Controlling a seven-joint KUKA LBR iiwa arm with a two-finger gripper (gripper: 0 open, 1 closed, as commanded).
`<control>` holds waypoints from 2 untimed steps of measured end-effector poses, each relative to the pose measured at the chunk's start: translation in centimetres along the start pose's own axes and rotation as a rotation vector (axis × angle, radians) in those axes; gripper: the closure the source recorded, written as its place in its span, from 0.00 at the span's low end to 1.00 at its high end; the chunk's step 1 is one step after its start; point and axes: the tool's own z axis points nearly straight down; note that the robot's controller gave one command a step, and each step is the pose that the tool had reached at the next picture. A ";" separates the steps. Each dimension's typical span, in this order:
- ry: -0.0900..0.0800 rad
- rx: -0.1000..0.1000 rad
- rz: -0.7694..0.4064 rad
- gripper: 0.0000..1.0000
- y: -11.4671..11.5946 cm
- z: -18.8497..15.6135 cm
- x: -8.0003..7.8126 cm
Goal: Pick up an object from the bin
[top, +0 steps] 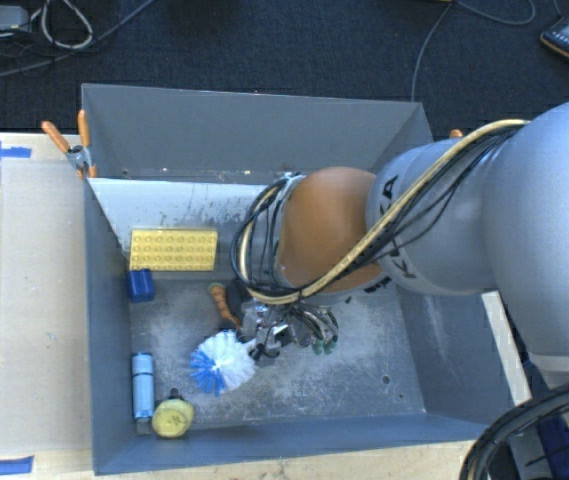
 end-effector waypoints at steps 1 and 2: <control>-0.013 0.000 0.000 1.00 0.1 -3.9 -0.3; -0.012 0.000 0.000 1.00 0.1 -5.0 -0.3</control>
Offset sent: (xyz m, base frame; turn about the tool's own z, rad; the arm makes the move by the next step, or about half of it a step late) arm 0.0028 0.0009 0.0384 -0.0002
